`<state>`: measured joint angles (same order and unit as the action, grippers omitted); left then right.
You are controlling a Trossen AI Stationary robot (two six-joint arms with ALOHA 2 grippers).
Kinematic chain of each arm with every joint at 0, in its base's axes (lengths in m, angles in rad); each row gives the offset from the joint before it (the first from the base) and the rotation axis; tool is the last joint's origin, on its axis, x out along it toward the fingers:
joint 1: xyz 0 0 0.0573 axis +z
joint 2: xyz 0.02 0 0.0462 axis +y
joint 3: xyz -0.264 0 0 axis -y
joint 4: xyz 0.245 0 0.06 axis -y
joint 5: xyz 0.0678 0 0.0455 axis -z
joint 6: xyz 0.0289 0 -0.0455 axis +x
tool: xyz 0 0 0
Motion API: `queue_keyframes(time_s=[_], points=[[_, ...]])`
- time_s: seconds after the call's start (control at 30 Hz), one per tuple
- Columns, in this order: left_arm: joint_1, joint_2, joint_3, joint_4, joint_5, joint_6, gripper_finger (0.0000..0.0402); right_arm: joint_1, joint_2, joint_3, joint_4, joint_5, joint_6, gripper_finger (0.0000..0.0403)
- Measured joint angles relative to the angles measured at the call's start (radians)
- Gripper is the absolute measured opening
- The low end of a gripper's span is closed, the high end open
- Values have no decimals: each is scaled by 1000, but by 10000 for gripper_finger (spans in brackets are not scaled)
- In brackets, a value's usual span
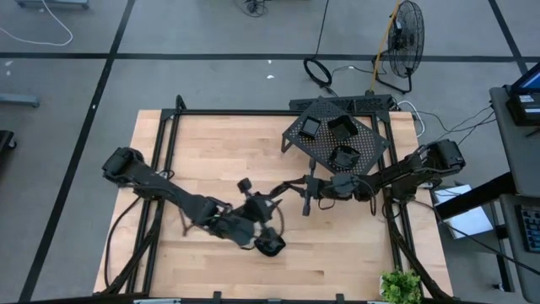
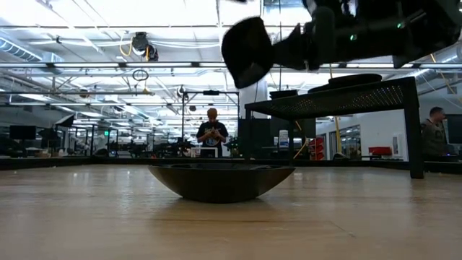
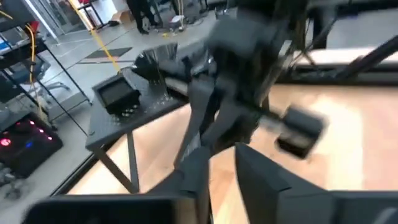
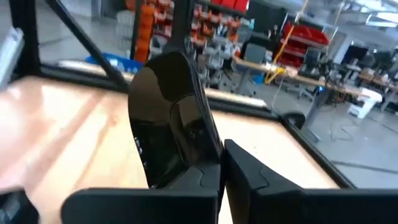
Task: Pick & Place Mini shaped plates
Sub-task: Stack the black leaf shaped plate on the black leaf shaped plate on the shelf
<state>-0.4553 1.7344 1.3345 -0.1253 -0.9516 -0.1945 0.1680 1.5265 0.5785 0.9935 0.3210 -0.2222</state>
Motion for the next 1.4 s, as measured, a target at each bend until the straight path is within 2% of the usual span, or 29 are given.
queue_keyframes(time_s=[0.07,0.17,0.3,0.4,0.5,0.63,0.77,0.83,1.03,1.13,1.3,1.4], points=[[-14,-22,1,-2,-11,-32,110,1,-7,0,-27,-11,-1,1],[-26,-34,0,-52,-10,-112,163,5,-76,36,-184,-38,-7,1],[-41,-43,0,-119,51,-159,223,0,-203,123,-561,-30,-6,1],[-53,-42,-9,-192,113,-229,252,-5,-308,233,-903,-34,8,1],[-48,-42,-38,-248,157,-340,266,-29,-382,363,-1247,-35,67,0],[-48,-41,-95,-276,174,-441,265,-79,-429,533,-1672,-35,135,0],[-37,-41,-149,-273,198,-492,252,-152,-450,646,-1973,-33,109,0],[-28,-41,-175,-269,201,-523,245,-190,-457,668,-2042,-30,91,0],[-5,-41,-202,-266,224,-554,227,-266,-491,675,-2101,-31,-32,0],[7,-41,-202,-263,243,-556,220,-288,-509,675,-2114,-25,-45,0],[16,-41,-202,-255,246,-556,210,-306,-520,675,-2165,70,-58,0],[16,-41,-202,-245,248,-550,206,-313,-522,675,-2178,65,-34,0]])
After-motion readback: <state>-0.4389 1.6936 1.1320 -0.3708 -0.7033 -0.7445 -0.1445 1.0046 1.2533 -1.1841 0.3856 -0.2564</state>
